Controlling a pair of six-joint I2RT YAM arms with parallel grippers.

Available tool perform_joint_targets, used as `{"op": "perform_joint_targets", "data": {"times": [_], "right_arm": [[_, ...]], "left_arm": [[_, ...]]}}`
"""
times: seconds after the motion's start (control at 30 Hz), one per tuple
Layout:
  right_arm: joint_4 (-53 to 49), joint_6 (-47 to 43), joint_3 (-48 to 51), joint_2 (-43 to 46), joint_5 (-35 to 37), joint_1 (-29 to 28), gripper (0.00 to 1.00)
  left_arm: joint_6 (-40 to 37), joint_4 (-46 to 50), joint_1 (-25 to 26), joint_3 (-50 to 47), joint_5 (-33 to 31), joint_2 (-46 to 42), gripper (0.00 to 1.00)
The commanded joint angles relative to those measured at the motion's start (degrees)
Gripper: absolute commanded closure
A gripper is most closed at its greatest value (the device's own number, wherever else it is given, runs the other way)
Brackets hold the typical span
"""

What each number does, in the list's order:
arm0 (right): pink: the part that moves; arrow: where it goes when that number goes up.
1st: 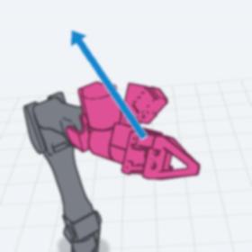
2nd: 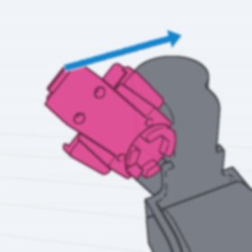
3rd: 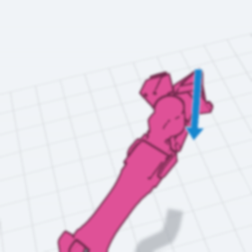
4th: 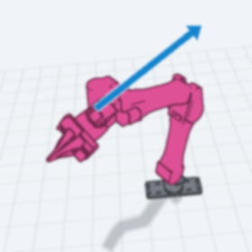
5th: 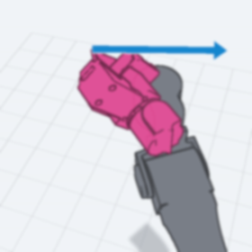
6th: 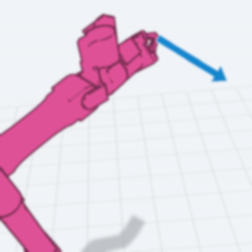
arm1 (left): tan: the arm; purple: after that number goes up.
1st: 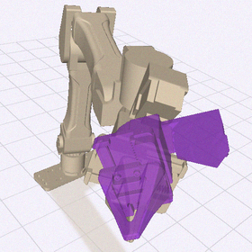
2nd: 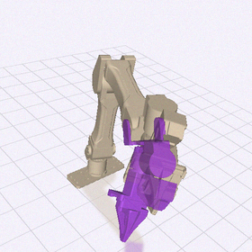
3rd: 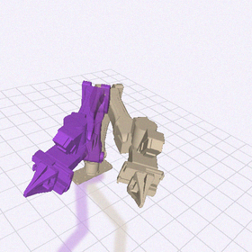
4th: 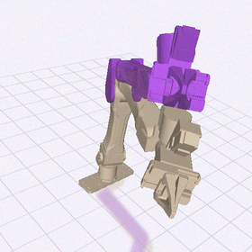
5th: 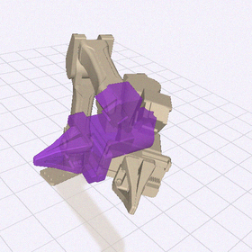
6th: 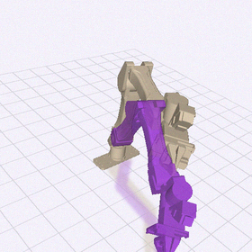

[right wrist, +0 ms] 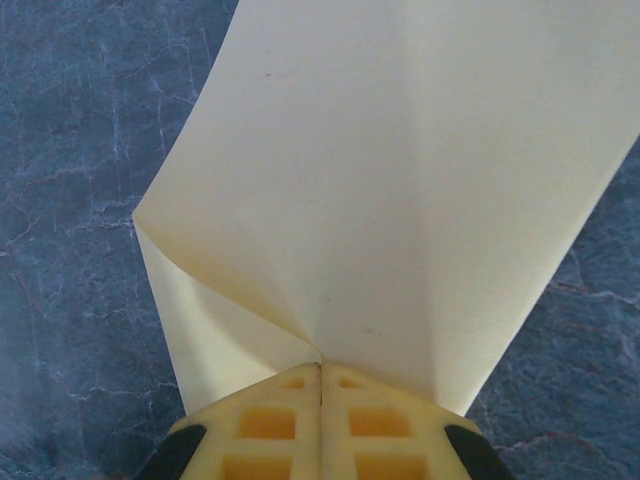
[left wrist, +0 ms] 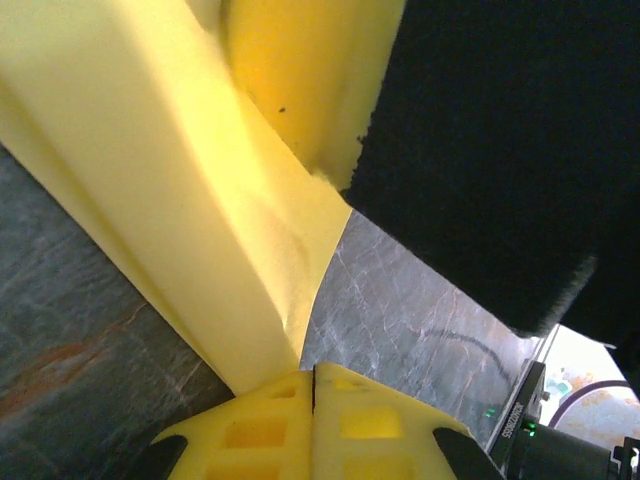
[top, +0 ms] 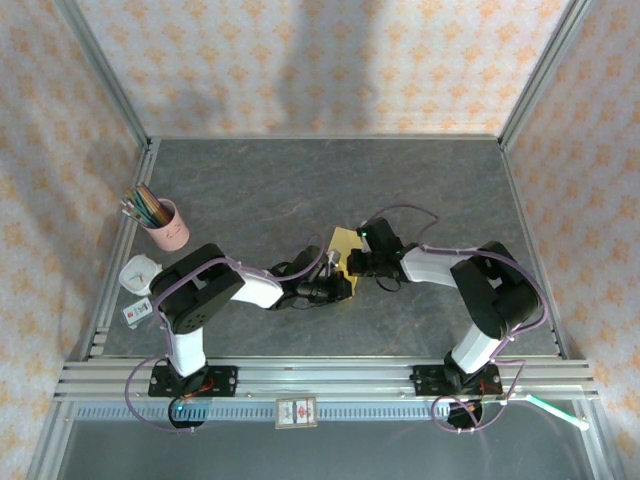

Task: Fold a paper plane with a square sheet of paper (pick it up from the middle)
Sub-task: Third fold the triangle at the center of the table.

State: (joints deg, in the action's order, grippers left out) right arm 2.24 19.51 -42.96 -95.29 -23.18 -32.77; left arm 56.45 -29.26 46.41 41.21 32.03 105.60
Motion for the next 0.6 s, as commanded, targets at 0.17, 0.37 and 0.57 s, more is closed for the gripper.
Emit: {"op": "perform_joint_targets", "data": {"times": [0.17,0.37,0.57], "right_arm": [[-3.38,-0.69,1.93,0.01,1.56,0.65,0.99],[-3.12,-0.66,2.18,0.10,1.43,0.69,0.99],[-3.03,-0.68,2.09,-0.21,1.23,0.69,0.99]], "left_arm": [[-1.24,0.28,-3.92,-1.63,-0.68,-6.02,0.93],[-1.16,-1.00,-7.54,-0.40,1.61,-3.16,0.94],[-3.35,1.49,-7.91,4.04,1.29,-0.17,0.94]]}}
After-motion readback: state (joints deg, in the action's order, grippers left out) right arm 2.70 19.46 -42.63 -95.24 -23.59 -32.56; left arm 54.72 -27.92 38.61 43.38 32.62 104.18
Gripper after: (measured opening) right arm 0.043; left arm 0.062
